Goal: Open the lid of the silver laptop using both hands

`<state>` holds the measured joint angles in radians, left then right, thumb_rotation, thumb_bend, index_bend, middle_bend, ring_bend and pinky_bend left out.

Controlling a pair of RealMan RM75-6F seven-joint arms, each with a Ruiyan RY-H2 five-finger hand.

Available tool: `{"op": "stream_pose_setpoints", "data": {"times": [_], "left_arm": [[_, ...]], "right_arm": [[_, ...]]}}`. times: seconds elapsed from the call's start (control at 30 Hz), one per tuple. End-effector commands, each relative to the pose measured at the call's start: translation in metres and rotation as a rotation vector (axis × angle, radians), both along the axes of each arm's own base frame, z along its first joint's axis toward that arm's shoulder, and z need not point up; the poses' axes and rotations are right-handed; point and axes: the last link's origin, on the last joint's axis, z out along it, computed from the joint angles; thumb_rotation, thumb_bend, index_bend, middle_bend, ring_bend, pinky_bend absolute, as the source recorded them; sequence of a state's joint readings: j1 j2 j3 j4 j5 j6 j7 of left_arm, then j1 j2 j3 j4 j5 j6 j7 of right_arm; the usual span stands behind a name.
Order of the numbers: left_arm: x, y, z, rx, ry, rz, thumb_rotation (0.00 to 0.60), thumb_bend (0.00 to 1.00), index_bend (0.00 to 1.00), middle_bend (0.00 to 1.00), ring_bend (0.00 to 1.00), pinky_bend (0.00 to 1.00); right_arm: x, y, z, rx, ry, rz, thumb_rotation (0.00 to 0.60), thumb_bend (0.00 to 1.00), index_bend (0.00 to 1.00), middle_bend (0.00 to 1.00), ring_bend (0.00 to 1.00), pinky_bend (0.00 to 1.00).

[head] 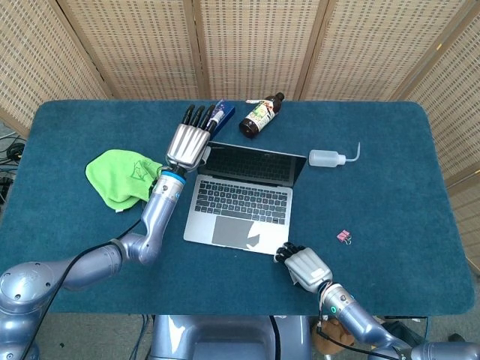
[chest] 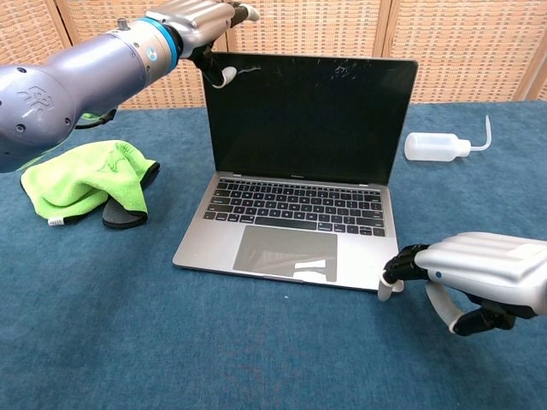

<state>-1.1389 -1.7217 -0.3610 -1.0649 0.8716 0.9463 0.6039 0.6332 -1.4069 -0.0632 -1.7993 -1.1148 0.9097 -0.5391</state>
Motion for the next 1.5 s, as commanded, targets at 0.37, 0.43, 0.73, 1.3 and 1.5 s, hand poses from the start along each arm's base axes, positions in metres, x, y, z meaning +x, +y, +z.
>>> {"op": "stream_pose_setpoints", "data": {"times": [0.37, 0.43, 0.73, 1.3, 1.5], "left_arm": [[-0.001, 0.01, 0.005, 0.039, 0.049, 0.01, 0.6, 0.5, 0.0, 0.0, 0.0, 0.0], [-0.001, 0.011, 0.006, 0.041, 0.048, 0.016, 0.6, 0.5, 0.0, 0.0, 0.0, 0.0], [-0.008, 0.015, 0.003, 0.044, 0.05, 0.055, 0.6, 0.49, 0.0, 0.0, 0.0, 0.0], [-0.006, -0.024, 0.069, 0.128, 0.11, -0.079, 0.6, 0.49, 0.0, 0.0, 0.0, 0.0], [-0.03, -0.073, 0.136, 0.188, 0.054, -0.101, 0.6, 0.36, 0.0, 0.0, 0.0, 0.0]], "right_arm": [[-0.004, -0.002, 0.004, -0.008, 0.006, -0.01, 0.6, 1.0, 0.23, 0.21, 0.1, 0.28], [-0.004, -0.002, 0.005, -0.008, 0.006, -0.011, 0.6, 1.0, 0.23, 0.21, 0.1, 0.28], [-0.004, -0.002, 0.007, -0.012, -0.001, -0.014, 0.6, 1.0, 0.23, 0.21, 0.1, 0.28], [-0.009, -0.024, 0.042, -0.216, -0.079, 0.067, 0.6, 1.0, 0.23, 0.21, 0.1, 0.28], [-0.051, -0.047, 0.111, -0.518, -0.172, 0.107, 0.6, 1.0, 0.23, 0.21, 0.1, 0.28]]}}
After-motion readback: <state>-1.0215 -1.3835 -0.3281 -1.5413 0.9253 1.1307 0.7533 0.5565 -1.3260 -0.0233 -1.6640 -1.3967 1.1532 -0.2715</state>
